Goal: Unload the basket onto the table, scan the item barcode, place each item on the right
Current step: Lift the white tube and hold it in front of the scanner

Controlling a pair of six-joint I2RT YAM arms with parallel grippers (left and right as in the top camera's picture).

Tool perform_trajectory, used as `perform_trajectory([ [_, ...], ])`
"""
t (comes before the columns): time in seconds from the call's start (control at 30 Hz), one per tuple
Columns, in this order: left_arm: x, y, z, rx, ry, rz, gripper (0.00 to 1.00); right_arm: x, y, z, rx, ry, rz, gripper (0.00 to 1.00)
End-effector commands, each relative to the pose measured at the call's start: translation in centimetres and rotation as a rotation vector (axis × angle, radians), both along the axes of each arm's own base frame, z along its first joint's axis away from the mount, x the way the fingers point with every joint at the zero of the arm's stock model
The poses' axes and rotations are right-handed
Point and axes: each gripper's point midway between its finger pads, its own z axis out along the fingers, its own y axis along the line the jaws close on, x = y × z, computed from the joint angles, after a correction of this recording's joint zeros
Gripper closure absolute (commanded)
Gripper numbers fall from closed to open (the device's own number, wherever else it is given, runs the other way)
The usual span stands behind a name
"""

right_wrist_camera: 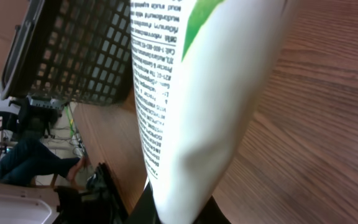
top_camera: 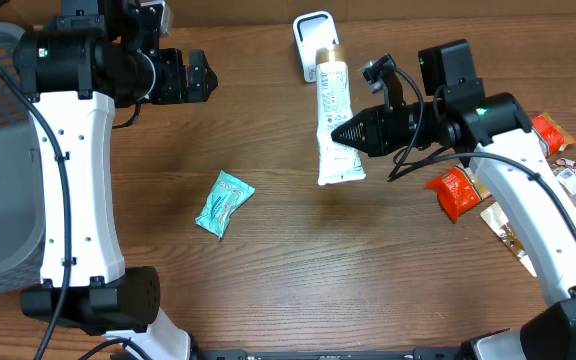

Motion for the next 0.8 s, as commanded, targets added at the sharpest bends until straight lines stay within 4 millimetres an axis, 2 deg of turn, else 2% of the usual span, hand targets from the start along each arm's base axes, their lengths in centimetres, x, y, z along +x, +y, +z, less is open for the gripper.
perform_trajectory([
  [0.0, 0.1, -0.1, 0.0, 0.012, -0.006, -0.020, 0.00, -0.5, 0.4, 2.6, 0.045, -0.074, 0.037, 0.96],
  [0.1, 0.1, -0.1, 0.0, 0.013, -0.006, -0.020, 0.00, -0.4, 0.6, 2.6, 0.040, -0.080, 0.038, 0.96],
  [0.17, 0.1, -0.1, 0.0, 0.012, -0.006, -0.020, 0.00, 0.2, 0.8, 2.3, -0.002, -0.086, -0.011, 0.97],
  [0.23, 0.1, 0.0, 0.0, 0.013, -0.006, -0.020, 0.00, 1.6, 0.5, 2.4, -0.095, -0.130, -0.099, 0.96],
  [0.47, 0.1, 0.0, 0.0, 0.013, -0.006, -0.020, 0.00, 7.6, -2.3, 4.5, -0.579, -0.500, -0.539, 0.96],
  [0.6, 0.1, -0.1, 0.0, 0.012, -0.006, -0.020, 0.01, 10.9, -3.4, 3.8, -0.755, -0.631, -0.712, 0.96],
  [0.77, 0.1, -0.1, 0.0, 0.012, -0.006, -0.020, 0.00, 15.8, -1.8, 0.6, -0.988, -0.857, -0.497, 0.96],
])
